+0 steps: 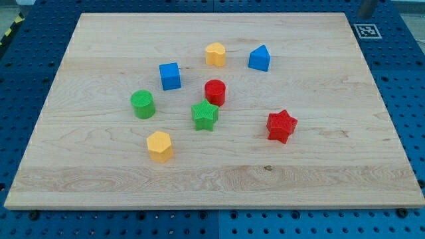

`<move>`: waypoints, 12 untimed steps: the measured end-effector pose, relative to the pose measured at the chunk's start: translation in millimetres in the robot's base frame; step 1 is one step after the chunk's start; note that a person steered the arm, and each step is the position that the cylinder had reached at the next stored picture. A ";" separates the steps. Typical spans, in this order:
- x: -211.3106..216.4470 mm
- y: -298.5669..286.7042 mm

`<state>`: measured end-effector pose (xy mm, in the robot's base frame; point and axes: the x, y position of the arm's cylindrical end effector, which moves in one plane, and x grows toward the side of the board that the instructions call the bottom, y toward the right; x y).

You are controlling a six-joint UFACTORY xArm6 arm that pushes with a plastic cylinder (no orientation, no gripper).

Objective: Move the red circle to the left side of the green star

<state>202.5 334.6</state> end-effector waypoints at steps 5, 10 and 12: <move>-3.2 -38.0; 199.4 -80.9; 217.0 -108.4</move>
<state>419.5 226.2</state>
